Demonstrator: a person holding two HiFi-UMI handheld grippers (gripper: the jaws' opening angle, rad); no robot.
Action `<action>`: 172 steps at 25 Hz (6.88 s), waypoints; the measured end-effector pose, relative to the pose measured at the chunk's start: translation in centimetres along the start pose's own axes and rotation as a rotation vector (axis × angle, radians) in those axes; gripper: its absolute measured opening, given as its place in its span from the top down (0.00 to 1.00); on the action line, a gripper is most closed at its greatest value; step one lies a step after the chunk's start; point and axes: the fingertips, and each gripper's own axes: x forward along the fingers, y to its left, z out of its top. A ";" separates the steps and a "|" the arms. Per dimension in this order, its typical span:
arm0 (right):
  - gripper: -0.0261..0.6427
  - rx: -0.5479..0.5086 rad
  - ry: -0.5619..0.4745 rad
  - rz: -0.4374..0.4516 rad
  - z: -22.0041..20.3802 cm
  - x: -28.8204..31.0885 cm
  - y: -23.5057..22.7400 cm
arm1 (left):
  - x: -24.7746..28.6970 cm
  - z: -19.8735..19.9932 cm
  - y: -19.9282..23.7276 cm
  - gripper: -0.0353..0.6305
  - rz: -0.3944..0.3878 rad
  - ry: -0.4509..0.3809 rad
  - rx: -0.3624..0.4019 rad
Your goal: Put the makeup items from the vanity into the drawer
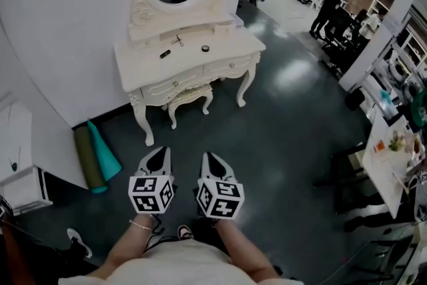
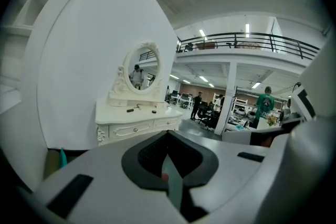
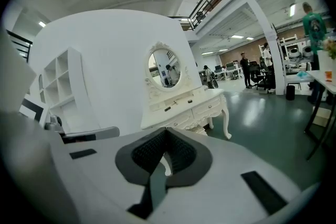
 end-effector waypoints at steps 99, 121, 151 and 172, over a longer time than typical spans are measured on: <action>0.93 -0.092 0.135 -0.010 28.6 62.9 -20.6 | 67.1 21.8 17.6 0.94 0.037 -0.002 -0.124; 0.93 -0.243 0.323 0.472 31.0 75.4 -16.9 | 69.2 21.7 22.7 0.94 0.518 -0.051 -0.294; 0.93 -0.123 0.439 0.382 24.2 73.4 -21.7 | 68.2 15.1 22.4 0.94 0.487 0.101 -0.277; 0.63 -0.293 0.601 0.325 15.1 74.3 -23.3 | 69.7 9.4 22.7 0.94 0.415 0.171 -0.341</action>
